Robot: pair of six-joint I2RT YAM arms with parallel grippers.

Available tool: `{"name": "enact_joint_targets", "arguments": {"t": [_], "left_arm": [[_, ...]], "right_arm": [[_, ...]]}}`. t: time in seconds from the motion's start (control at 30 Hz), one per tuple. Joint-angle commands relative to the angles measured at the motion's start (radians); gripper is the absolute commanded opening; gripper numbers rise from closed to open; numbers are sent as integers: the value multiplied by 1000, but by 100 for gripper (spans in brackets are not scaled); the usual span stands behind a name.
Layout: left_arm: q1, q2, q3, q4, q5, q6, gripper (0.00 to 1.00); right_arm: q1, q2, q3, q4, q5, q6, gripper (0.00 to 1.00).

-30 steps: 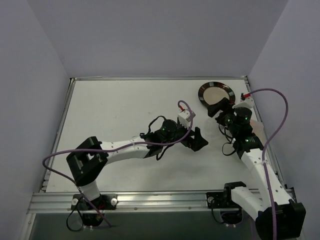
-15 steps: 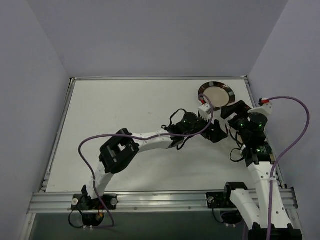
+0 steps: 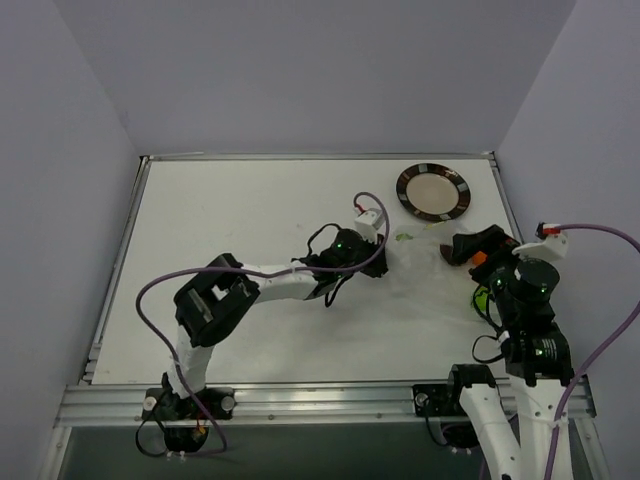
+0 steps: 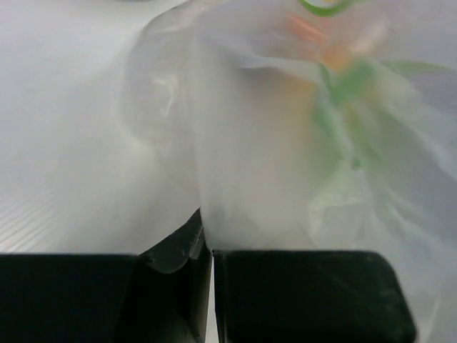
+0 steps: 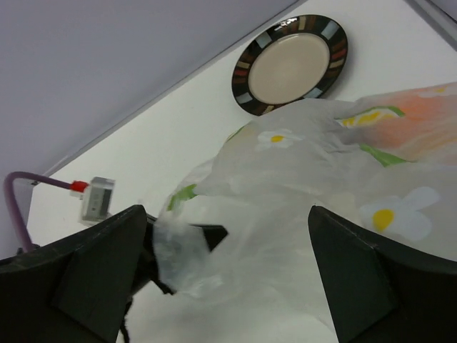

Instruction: Take the fake fruits out of the plastic bag

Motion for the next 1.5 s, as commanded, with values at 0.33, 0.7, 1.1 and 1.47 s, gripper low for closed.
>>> {"name": "enact_joint_targets", "arguments": {"t": [0.33,0.7,1.1,1.47], "left_arm": [[-19,-357,-283,189,-74,-115,2],[-63,-506,-388,119,-72,-87,2],[-126,-603,-202,-188,-22,178,94],[-23,-113,253,-343,73,243,94]], "right_arm": [[1,10,-31,-171,91,1,82],[-30,369,-217,364,246,35,14],[-171,697,-179,602,62,-71,9],[-220,887,-171,748,-96,-46,60]]}}
